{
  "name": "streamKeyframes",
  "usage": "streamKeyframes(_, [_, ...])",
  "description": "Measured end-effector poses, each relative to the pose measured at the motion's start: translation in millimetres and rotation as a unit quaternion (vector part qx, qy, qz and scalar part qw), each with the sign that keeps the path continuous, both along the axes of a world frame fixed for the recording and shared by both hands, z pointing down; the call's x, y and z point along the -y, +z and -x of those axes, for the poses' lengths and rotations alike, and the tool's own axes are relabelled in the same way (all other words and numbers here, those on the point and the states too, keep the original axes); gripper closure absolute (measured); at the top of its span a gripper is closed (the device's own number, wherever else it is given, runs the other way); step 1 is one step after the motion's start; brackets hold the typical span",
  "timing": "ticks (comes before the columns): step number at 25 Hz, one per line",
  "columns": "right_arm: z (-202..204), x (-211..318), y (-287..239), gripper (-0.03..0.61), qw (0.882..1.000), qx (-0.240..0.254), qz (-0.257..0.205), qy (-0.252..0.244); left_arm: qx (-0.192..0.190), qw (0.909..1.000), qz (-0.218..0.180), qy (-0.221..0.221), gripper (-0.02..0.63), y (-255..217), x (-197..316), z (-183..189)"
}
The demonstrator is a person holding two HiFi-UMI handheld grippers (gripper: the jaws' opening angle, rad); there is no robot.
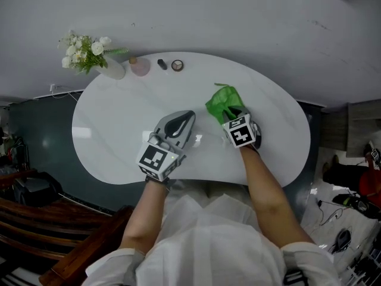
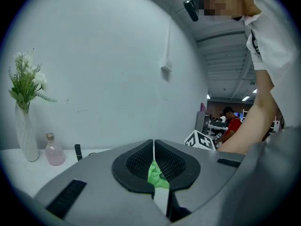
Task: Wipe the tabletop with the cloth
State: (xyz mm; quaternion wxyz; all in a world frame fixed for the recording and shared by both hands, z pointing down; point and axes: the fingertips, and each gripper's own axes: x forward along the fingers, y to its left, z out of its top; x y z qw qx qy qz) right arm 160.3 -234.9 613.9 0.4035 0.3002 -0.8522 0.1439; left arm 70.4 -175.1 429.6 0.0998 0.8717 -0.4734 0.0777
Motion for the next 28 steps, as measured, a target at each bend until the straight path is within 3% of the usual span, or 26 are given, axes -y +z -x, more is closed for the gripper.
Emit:
streamKeyframes(8, [26, 51, -4, 0.506, 1.000, -0.011, -0.015, -0.010, -0.003, 0.9999, 0.002, -0.012, 0.595, -3, 11, 8])
streamKeyframes(28, [38, 79, -8, 0.506, 0.999, 0.004, -0.032, 0.011, 0.008, 0.9999, 0.006, -0.009, 0.595, 1, 43, 14])
